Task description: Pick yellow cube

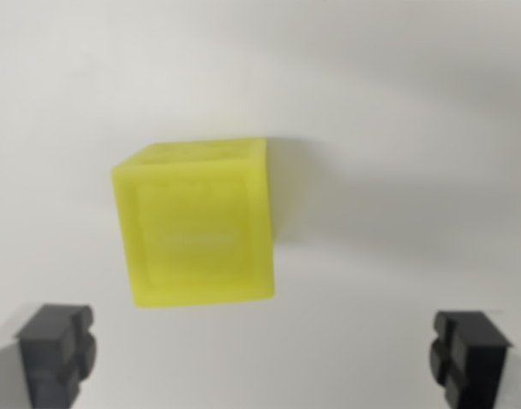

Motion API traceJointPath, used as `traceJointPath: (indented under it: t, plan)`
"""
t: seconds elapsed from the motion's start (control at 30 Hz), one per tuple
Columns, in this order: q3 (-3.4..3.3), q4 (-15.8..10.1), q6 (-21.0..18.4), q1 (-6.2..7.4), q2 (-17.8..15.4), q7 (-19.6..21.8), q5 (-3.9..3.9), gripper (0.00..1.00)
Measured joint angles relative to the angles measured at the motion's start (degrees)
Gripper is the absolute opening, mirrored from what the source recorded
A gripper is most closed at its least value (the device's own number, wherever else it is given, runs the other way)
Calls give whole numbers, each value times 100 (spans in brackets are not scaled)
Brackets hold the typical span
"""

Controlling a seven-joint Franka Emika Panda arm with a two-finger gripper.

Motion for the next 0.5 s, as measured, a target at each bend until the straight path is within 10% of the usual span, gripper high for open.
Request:
traceJointPath:
  t: [0.5]
  plan:
    - [0, 94, 262, 154, 348, -12, 2, 100]
